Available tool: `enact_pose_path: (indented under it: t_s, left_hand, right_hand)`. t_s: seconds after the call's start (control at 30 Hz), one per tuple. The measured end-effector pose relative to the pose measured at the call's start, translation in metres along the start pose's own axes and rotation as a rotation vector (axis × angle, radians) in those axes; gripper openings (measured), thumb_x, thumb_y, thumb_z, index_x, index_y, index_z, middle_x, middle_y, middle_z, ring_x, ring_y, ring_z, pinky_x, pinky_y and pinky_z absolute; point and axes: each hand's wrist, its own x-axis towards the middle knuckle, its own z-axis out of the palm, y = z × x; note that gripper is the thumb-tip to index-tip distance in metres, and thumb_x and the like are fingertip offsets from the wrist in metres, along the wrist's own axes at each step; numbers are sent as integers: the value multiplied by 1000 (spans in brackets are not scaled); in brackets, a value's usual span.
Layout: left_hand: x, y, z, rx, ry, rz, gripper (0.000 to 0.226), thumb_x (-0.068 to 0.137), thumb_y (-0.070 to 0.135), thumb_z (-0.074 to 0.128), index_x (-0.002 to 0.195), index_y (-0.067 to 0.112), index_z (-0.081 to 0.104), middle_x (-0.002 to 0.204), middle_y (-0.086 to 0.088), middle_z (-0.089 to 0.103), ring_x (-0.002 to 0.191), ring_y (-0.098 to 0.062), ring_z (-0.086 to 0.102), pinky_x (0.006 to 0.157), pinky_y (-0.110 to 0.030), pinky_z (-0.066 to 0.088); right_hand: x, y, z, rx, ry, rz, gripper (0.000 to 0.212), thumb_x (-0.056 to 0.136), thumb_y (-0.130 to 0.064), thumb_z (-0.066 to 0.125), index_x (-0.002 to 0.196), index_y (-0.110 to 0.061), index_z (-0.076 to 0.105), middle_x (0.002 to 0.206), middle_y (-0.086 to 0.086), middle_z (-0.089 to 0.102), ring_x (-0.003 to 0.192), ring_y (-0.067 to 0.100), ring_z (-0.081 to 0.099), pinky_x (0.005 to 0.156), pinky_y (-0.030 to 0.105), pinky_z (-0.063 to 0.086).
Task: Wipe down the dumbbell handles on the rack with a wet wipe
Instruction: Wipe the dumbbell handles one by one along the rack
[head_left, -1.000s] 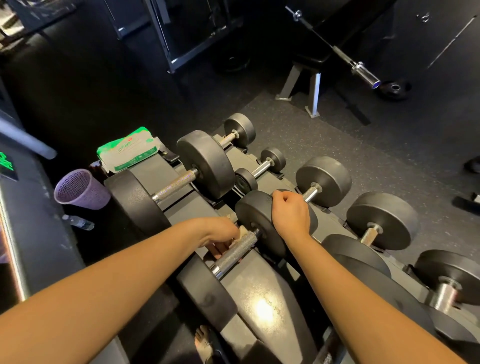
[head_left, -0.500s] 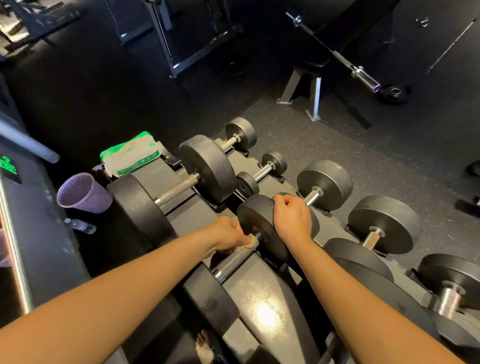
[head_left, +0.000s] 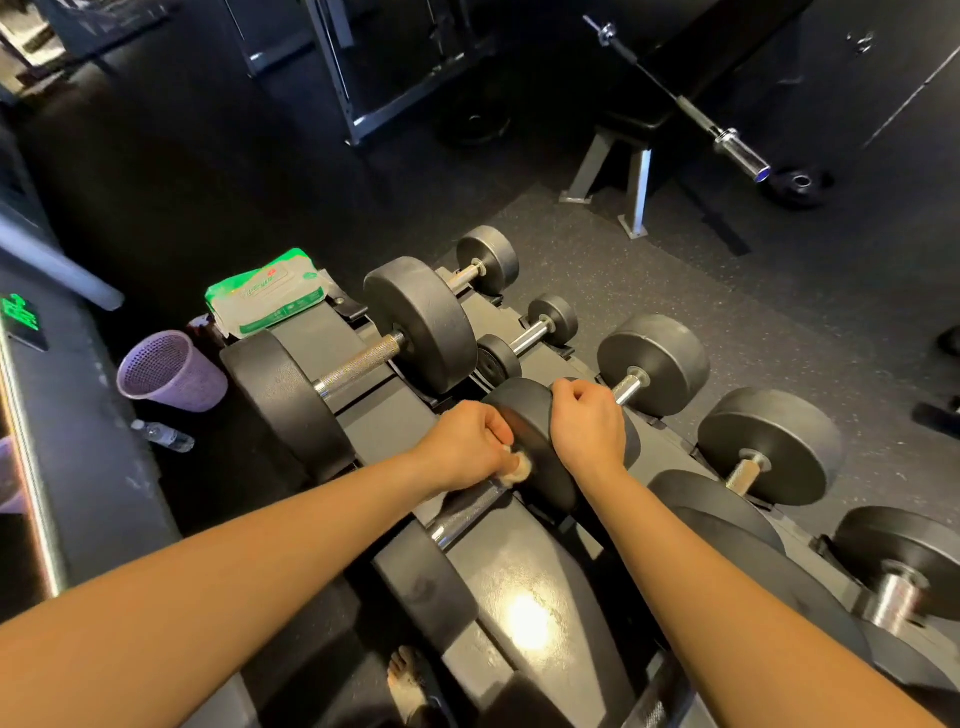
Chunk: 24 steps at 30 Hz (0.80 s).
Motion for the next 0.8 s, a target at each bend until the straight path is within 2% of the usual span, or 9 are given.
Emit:
enact_pose_path:
  t_s: [0.13, 0.27, 0.37, 0.43, 0.53, 0.6, 0.7, 0.77, 0.8]
  left_hand:
    - [-3, -12, -2, 191, -21, 7, 20, 80, 26, 86, 87, 17, 69, 72, 9, 60, 69, -8, 57, 58, -22, 41]
    - [-17, -7, -14, 455, -149, 22, 15, 84, 23, 81, 89, 13, 71, 75, 6, 61, 75, -16, 60, 59, -24, 43]
    - [-32, -4, -17, 723, -306, 13, 21, 82, 23, 80, 95, 8, 72, 86, -4, 69, 78, -21, 61, 64, -28, 48]
    - [-32, -1, -11, 714, -214, 69, 18, 79, 25, 78, 86, 13, 68, 82, -2, 67, 79, -23, 62, 65, -31, 51]
    - [-24, 7, 4, 523, 33, 187, 21, 85, 25, 71, 77, 22, 52, 77, 2, 57, 79, -25, 59, 59, -32, 41]
    - [-22, 12, 11, 585, 35, 245, 21, 89, 20, 66, 77, 19, 50, 80, -3, 59, 80, -28, 59, 61, -34, 41]
    - [-34, 12, 11, 872, -62, 286, 13, 90, 13, 62, 83, 16, 51, 94, -13, 66, 81, -31, 61, 65, -35, 43]
    - [-46, 11, 10, 1022, -140, 236, 12, 91, 17, 65, 99, 17, 56, 106, -13, 66, 85, -28, 61, 68, -33, 42]
    - [-52, 12, 9, 1075, -172, 184, 23, 90, 21, 69, 111, 16, 59, 111, -11, 65, 92, -28, 63, 70, -33, 42]
  right_hand:
    - [0, 2, 1, 5, 1, 1, 39, 95, -25, 47, 58, -15, 40, 55, 3, 37, 53, 17, 33, 52, 34, 24]
    - [0, 0, 0, -9, -5, 0, 38, 96, -25, 47, 59, -14, 40, 56, 3, 38, 54, 17, 34, 52, 32, 24]
    - [-1, 0, -1, -13, -5, 5, 39, 96, -24, 46, 59, -13, 40, 57, 4, 38, 54, 17, 34, 53, 32, 25]
    - [-1, -1, -2, -14, -5, 12, 38, 95, -24, 46, 59, -14, 41, 56, 4, 38, 54, 17, 34, 53, 33, 26]
    - [-2, -1, -1, -5, -5, 20, 38, 94, -25, 47, 57, -15, 40, 55, 3, 38, 55, 18, 34, 54, 35, 26]
    - [-3, -2, -2, 10, -5, 17, 39, 94, -24, 47, 57, -15, 40, 56, 4, 39, 55, 18, 34, 55, 35, 26]
    - [-3, -1, -3, 20, -10, 13, 38, 95, -24, 47, 59, -14, 43, 58, 5, 39, 56, 17, 35, 55, 34, 28]
    - [-4, -2, -4, 19, -17, 13, 37, 95, -24, 46, 60, -13, 43, 58, 5, 38, 57, 18, 36, 56, 35, 28]
    - [-5, -2, -5, 17, -15, 14, 37, 96, -23, 46, 60, -13, 42, 58, 5, 38, 58, 19, 36, 55, 34, 27]
